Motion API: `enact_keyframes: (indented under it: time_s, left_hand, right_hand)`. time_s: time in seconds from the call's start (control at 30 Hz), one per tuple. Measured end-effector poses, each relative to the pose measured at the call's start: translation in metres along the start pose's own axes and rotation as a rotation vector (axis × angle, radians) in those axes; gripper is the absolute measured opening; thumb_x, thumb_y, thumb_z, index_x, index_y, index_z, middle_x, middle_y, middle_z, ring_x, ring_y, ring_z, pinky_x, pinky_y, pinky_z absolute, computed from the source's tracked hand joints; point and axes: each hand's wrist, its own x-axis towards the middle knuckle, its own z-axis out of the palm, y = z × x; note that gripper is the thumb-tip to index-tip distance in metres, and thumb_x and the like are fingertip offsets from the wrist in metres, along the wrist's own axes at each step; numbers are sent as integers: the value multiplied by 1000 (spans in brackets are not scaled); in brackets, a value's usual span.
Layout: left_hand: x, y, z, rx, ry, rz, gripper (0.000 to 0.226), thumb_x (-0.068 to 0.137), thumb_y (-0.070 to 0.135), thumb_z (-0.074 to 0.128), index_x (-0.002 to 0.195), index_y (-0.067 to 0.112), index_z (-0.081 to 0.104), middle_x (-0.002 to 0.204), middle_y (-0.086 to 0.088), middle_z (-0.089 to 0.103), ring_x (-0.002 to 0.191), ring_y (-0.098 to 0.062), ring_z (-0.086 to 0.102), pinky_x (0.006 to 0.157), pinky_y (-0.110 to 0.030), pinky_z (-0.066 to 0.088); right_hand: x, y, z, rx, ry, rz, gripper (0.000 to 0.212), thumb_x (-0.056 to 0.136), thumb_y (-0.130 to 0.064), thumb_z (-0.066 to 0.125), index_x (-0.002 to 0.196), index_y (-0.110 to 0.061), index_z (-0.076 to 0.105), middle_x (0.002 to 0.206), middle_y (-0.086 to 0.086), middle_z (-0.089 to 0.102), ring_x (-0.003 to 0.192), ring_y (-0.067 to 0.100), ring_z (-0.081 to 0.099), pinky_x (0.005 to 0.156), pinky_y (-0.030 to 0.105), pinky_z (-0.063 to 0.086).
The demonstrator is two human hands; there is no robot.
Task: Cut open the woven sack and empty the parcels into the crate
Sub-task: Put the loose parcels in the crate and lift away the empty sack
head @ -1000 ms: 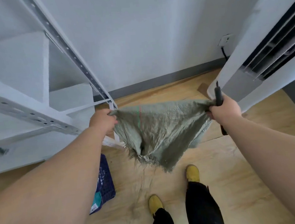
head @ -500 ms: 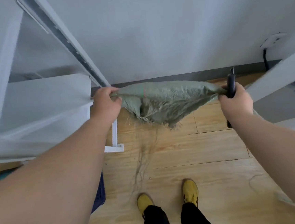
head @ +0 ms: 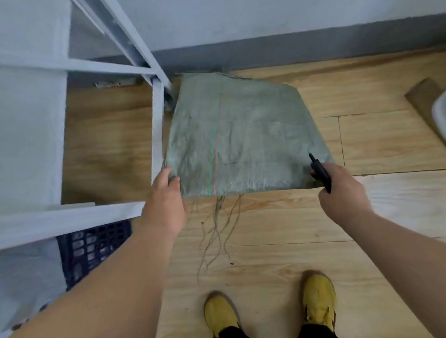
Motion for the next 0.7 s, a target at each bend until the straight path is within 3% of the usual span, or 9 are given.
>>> enact_keyframes:
  time_s: [0.1, 0.2, 0.33, 0.43, 0.5, 0.57, 0.63, 0.7]
  left_hand:
    - [20, -6, 49, 73, -87, -22, 58, 89, 11, 59, 142, 2, 37, 157, -5, 10, 142, -22, 23, 108, -33, 35]
    - [38, -12, 85, 125, -182, -83, 55, 88, 7, 57, 139, -3, 38, 154, -9, 13, 141, -25, 20, 110, -33, 33]
    - [51, -21, 120, 308, -463, -176, 44, 93, 11, 41, 135, -1, 45, 146, -16, 30, 138, -29, 21, 108, -37, 36]
    - [51, -20, 132, 371, -592, -241, 43, 92, 15, 38, 133, 5, 46, 141, -16, 36, 131, -30, 29, 106, -35, 31]
    - [53, -18, 138, 356, -565, -277, 48, 90, 16, 43, 137, 7, 40, 143, -14, 29, 132, -30, 25, 107, -39, 30]
    - [54, -18, 139, 295, -529, -335, 57, 89, 17, 48, 143, 11, 31, 148, -10, 19, 135, -31, 20, 106, -49, 33]
    - [53, -17, 135, 240, -541, -383, 61, 89, 17, 50, 146, 14, 27, 152, -5, 12, 137, -33, 18, 104, -58, 32]
    - [48, -14, 132, 212, -539, -394, 60, 90, 17, 50, 145, 15, 28, 151, -4, 15, 135, -32, 21, 102, -57, 35]
  right_hand:
    - [16, 23, 47, -59, -117, 68, 58, 80, 4, 44, 130, -25, 50, 122, 5, 58, 92, 30, 55, 69, 33, 44]
    - [29, 34, 84, -136, -210, 103, 58, 80, 4, 45, 131, -22, 49, 120, 8, 56, 86, 26, 49, 68, 32, 40]
    - [49, 31, 117, -249, -299, 136, 47, 82, 2, 47, 124, -18, 53, 100, 5, 53, 81, 27, 49, 67, 32, 40]
    - [61, 22, 136, -345, -374, 54, 40, 84, 2, 46, 120, -12, 58, 116, 5, 50, 89, 27, 52, 73, 32, 42]
    - [69, 19, 144, -386, -438, 3, 44, 85, 3, 44, 124, -10, 57, 135, 4, 44, 104, 28, 55, 78, 32, 43]
    - [73, 19, 150, -435, -530, -14, 49, 85, 3, 43, 132, -11, 52, 139, 5, 40, 110, 29, 54, 81, 31, 43]
    - [73, 20, 152, -451, -617, 8, 50, 85, 2, 44, 132, -13, 50, 121, 7, 50, 98, 27, 57, 72, 27, 44]
    - [67, 20, 150, -404, -579, 55, 40, 86, 0, 47, 123, -13, 53, 90, 4, 55, 74, 23, 56, 58, 26, 41]
